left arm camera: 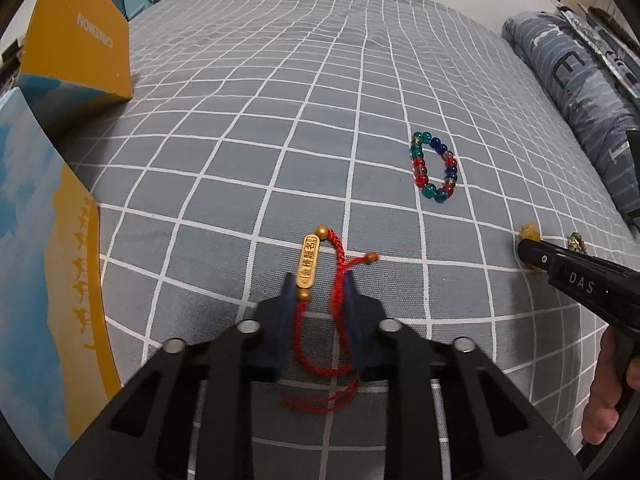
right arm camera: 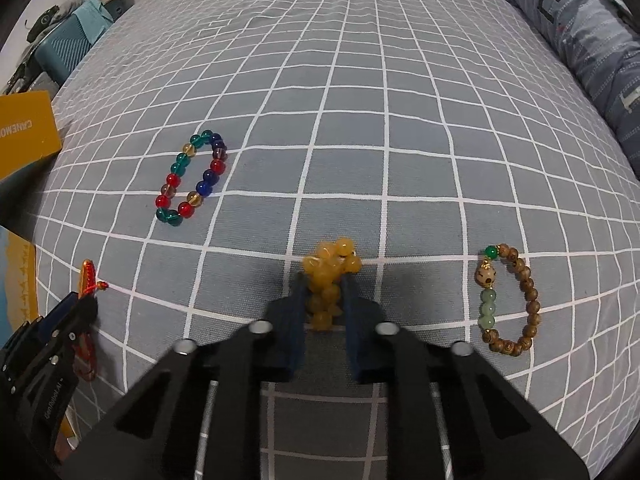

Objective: Organize jewelry
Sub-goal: 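Grasp the gold-bar red cord bracelet with left tool while right grasps amber bracelet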

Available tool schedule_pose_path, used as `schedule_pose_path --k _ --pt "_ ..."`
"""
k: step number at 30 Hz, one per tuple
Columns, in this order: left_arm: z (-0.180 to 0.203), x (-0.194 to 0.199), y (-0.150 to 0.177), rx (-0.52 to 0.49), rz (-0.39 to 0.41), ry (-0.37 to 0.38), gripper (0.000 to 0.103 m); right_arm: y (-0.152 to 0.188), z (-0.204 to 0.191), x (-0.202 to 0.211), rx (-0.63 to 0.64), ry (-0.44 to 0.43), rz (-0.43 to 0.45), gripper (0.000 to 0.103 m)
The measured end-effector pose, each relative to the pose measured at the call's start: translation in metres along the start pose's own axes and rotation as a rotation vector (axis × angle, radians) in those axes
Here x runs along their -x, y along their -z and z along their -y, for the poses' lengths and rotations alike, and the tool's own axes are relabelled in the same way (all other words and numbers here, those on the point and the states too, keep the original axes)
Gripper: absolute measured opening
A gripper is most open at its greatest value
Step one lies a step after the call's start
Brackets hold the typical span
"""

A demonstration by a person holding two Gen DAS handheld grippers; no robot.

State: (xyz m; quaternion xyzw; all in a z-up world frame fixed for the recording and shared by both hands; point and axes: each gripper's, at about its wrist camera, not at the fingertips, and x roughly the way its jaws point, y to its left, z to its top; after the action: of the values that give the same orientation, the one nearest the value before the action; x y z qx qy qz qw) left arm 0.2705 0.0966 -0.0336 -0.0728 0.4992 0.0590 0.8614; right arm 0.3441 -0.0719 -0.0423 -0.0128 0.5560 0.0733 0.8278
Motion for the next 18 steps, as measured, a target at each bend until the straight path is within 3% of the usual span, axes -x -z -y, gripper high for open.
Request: schedule_pose_path --k 18 --pt "0.004 0.014 -0.002 -0.028 0.044 0.039 0.014 0.000 0.000 0.015 -0.002 0.012 0.044 0.009"
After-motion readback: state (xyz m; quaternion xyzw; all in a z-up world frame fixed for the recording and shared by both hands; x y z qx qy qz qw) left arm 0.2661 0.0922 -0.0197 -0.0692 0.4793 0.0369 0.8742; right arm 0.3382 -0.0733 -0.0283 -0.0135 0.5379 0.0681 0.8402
